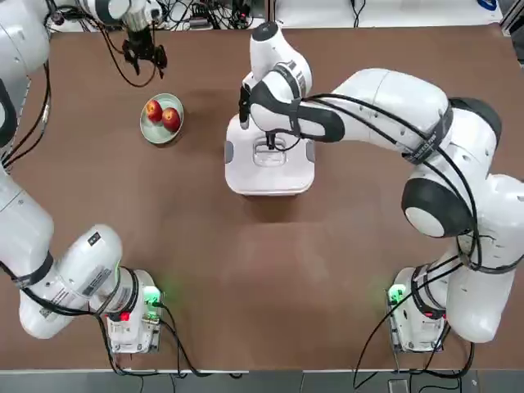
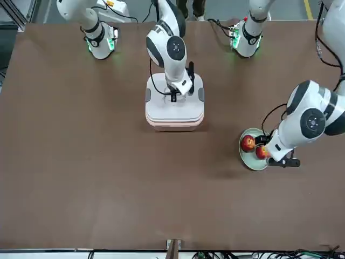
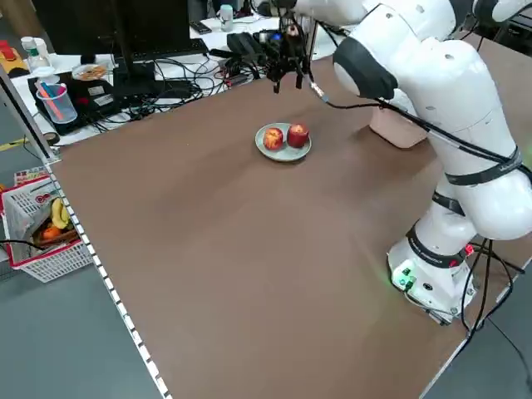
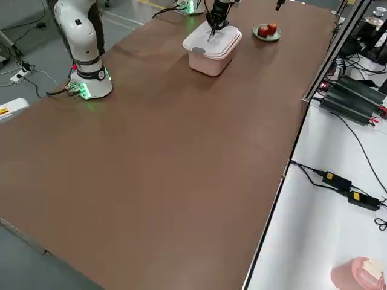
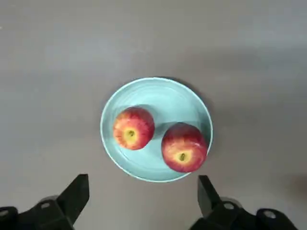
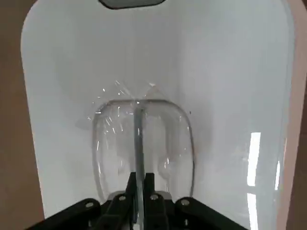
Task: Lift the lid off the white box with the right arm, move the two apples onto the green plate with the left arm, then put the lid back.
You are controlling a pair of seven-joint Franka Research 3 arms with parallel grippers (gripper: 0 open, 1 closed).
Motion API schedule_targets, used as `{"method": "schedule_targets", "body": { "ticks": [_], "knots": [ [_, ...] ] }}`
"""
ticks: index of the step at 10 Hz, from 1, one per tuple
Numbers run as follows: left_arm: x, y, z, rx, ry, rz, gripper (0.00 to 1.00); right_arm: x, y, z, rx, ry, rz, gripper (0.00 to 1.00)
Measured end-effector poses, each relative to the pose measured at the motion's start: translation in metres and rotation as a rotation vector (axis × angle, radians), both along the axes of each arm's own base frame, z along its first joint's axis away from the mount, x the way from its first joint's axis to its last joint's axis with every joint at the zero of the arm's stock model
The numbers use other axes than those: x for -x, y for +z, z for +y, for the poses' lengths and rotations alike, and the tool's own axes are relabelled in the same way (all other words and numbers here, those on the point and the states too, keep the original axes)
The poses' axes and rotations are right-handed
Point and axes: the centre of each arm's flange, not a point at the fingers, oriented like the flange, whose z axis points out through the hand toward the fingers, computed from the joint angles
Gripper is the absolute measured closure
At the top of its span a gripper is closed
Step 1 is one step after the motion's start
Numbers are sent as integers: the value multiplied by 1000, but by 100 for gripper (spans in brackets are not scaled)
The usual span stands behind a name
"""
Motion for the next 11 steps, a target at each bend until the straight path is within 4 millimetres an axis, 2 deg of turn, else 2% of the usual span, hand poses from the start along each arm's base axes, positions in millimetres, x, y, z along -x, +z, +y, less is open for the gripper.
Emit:
{"method": "schedule_targets", "body": {
  "ticks": [3, 4, 6, 7, 9, 11],
  "knots": [
    [-2, 12, 8, -17, 11, 22, 0, -2, 1, 0, -3, 42, -5, 93],
    [-3, 23, 9, -2, -11, 44, 0, -2, 1, 0, -2, 47, -7, 93],
    [0, 48, 11, 71, -45, 105, 0, -2, -1, 1, 0, 53, -7, 93],
    [3, 67, 9, 76, -56, 100, 0, -3, -1, 1, 0, 53, -8, 93],
    [15, 105, -8, 61, -79, 70, 0, -5, 0, 2, 2, 50, -9, 93],
    [23, 127, -14, 74, -102, 53, 0, -6, -1, 2, 7, 19, -10, 93]
  ]
}}
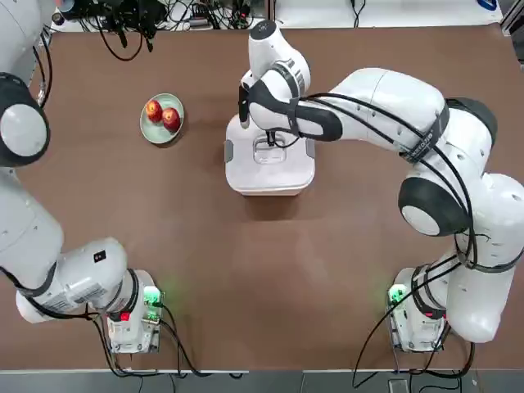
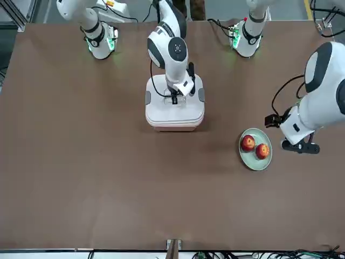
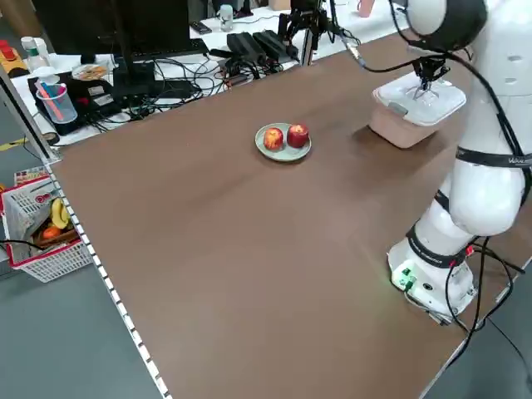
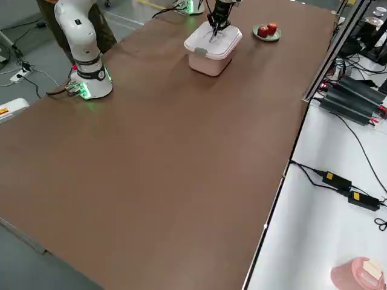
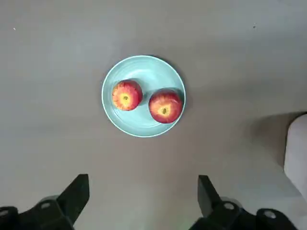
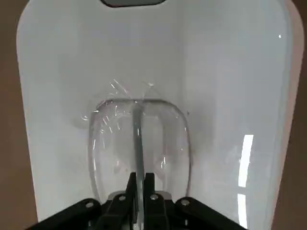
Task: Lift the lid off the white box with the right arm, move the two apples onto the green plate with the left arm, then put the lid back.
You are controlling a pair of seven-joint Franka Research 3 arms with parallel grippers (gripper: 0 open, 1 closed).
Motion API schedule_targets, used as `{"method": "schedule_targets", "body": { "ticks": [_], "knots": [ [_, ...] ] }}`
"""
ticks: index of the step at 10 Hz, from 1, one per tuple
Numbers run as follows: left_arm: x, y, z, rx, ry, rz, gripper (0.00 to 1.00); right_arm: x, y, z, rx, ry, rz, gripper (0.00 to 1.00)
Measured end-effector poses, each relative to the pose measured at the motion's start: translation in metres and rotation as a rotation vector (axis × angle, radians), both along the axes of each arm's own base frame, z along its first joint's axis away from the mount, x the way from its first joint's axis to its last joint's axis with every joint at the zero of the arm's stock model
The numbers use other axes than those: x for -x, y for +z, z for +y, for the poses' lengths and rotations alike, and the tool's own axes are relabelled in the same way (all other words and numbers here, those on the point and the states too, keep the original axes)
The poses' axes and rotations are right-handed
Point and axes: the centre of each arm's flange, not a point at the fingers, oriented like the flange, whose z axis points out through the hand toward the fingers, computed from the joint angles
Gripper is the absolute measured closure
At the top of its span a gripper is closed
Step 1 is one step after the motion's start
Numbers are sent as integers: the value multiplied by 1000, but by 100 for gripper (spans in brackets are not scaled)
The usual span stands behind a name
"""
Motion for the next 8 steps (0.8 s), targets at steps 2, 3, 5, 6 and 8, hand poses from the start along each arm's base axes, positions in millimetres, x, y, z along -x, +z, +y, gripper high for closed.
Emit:
{"method": "schedule_targets", "body": {
  "ticks": [2, 3, 5, 6, 8],
  "knots": [
    [6, 16, -5, 18, -7, -17, 0, -2, 1, -1, 3, -26, -1, 93],
    [9, 21, -13, 35, -5, -23, 0, -3, 1, -1, 2, -29, -1, 93],
    [16, 35, -25, 56, -12, -41, 0, -4, 1, -1, 3, -40, -2, 93],
    [23, 44, -29, 53, -19, -53, 0, -4, 1, -1, 6, -58, -2, 93],
    [40, 60, -31, 33, -20, -73, 0, -5, 1, -2, 9, -78, -4, 91]
  ]
}}
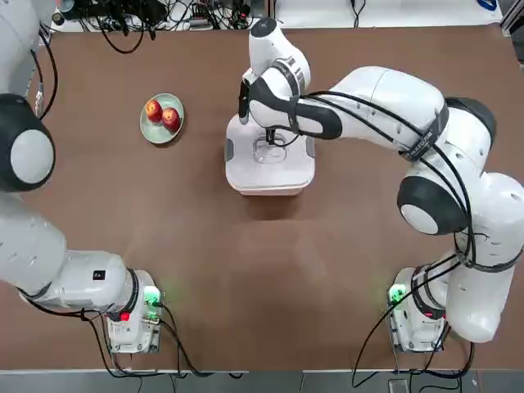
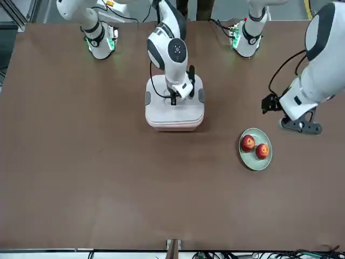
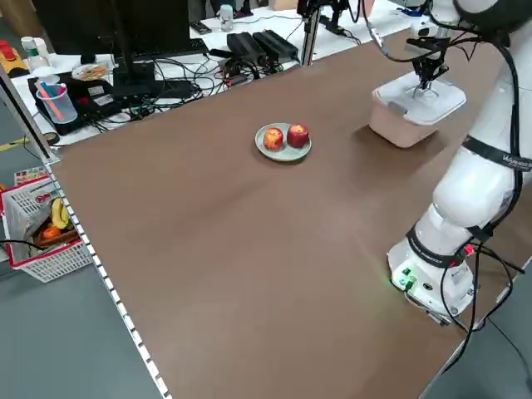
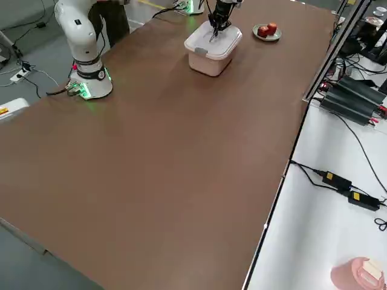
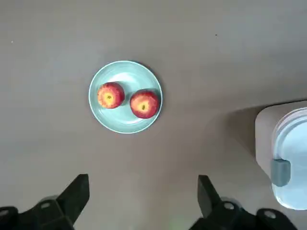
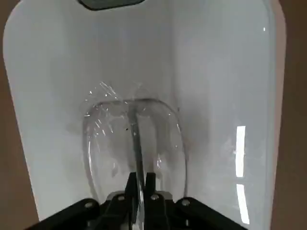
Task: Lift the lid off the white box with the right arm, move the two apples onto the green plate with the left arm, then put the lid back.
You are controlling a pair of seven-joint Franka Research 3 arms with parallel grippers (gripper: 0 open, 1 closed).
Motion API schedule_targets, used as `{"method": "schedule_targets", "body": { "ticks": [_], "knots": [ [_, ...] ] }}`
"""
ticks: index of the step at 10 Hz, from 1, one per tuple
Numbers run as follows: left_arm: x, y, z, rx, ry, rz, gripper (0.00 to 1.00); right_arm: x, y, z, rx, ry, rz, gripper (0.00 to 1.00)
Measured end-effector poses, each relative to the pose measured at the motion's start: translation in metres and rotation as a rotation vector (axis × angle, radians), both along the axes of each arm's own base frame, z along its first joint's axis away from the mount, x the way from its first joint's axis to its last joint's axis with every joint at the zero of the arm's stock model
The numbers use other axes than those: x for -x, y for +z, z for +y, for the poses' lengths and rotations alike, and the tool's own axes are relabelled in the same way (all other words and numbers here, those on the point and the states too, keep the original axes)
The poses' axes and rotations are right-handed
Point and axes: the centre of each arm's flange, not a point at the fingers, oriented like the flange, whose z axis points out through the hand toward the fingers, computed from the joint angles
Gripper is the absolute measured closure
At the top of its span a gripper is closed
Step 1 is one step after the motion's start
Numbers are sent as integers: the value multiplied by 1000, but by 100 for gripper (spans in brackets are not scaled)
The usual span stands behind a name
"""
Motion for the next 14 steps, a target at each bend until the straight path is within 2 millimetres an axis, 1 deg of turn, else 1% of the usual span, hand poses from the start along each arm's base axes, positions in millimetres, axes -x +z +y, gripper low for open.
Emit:
{"method": "schedule_targets", "body": {
  "ticks": [1, 3, 4, 5, 6, 7, 8, 10, 14],
  "knots": [
    [5, 4, 4, -4, 7, -4, 0, -3, -3, -1, 6, -13, -6, 82],
    [5, 4, 16, -6, 16, 0, 0, -9, -13, -5, 20, -31, -7, 52],
    [5, 2, 20, -8, 21, 9, 0, -10, -15, -6, 22, -36, -5, 36],
    [5, 1, 25, -10, 29, 19, 0, -9, -15, -5, 23, -38, -4, 35],
    [5, 1, 30, -11, 38, 24, 0, -9, -15, -5, 25, -39, -1, 28],
    [7, 3, 33, -12, 44, 26, 0, -8, -15, -5, 27, -39, 0, 15],
    [9, 6, 34, -13, 46, 28, 0, -12, -12, -6, 23, -48, -8, 1],
    [13, 13, 34, -15, 55, 21, 0, -17, -10, -11, 30, -61, -3, 0],
    [15, 18, 31, -21, 56, 19, 0, -15, -8, -13, 54, -60, 21, 0]
  ]
}}
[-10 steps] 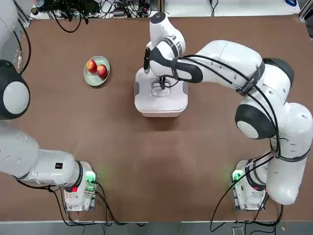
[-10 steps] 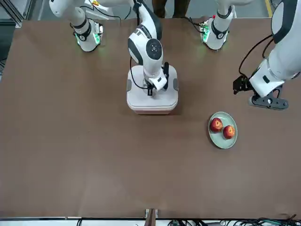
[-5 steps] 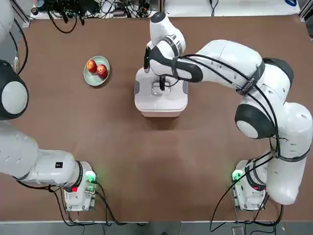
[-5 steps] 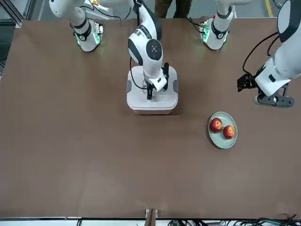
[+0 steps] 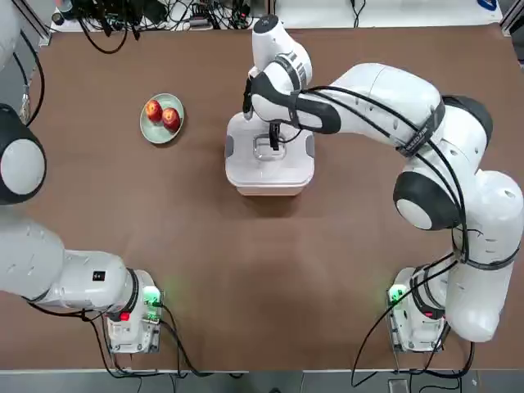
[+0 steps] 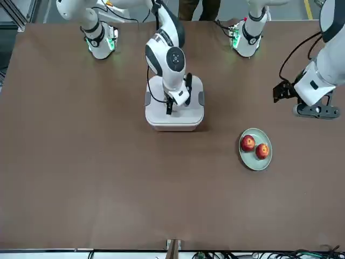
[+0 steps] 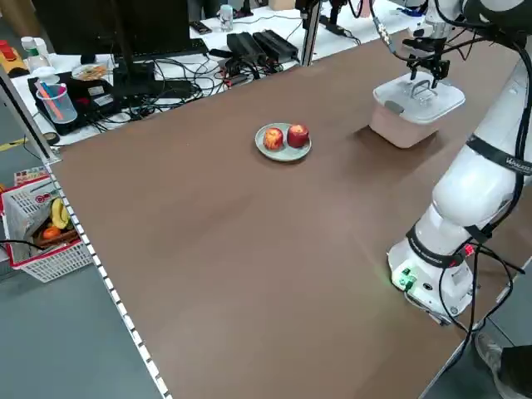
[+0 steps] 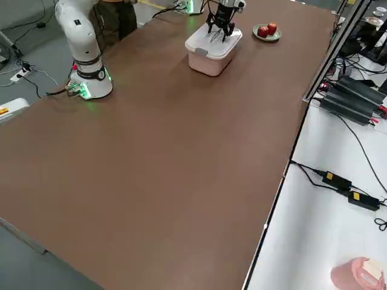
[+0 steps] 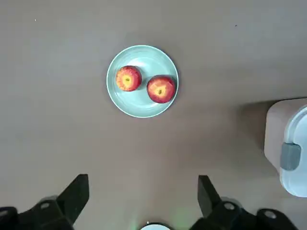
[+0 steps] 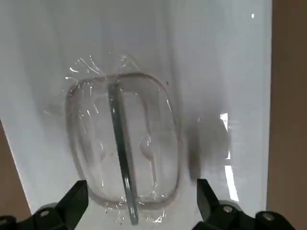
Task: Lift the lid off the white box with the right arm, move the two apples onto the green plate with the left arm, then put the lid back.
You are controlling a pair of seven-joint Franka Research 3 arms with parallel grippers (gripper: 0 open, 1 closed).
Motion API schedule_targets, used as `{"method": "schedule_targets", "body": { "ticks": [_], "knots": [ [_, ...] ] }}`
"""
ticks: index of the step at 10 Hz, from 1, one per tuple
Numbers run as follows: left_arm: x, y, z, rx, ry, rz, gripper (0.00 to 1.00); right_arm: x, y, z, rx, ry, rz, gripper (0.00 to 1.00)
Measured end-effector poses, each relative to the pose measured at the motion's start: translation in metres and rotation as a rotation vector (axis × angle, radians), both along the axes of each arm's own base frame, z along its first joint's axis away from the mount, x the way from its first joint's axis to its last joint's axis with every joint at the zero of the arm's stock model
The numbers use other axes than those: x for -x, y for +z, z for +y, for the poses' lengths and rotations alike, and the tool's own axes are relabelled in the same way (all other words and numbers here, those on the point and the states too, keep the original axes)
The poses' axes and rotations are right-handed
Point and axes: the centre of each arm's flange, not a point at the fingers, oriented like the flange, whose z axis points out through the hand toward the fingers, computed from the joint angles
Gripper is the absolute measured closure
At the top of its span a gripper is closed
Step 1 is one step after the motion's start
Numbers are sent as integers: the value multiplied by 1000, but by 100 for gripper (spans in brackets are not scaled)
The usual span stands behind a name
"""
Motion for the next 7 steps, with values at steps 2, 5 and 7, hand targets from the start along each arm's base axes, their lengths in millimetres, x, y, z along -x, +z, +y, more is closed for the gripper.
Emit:
{"method": "schedule_targets", "body": {
  "ticks": [2, 5, 7],
  "knots": [
    [0, 2, -2, 0, -2, -2, 0, 0, 5, 1, -2, -2, -1, 0],
    [-2, 2, 5, 0, 20, -9, 0, -3, 16, -6, 10, -17, 7, 0],
    [-6, 4, 14, 0, 98, -36, 0, -19, 47, -25, -1, -53, -14, 0]
  ]
}}
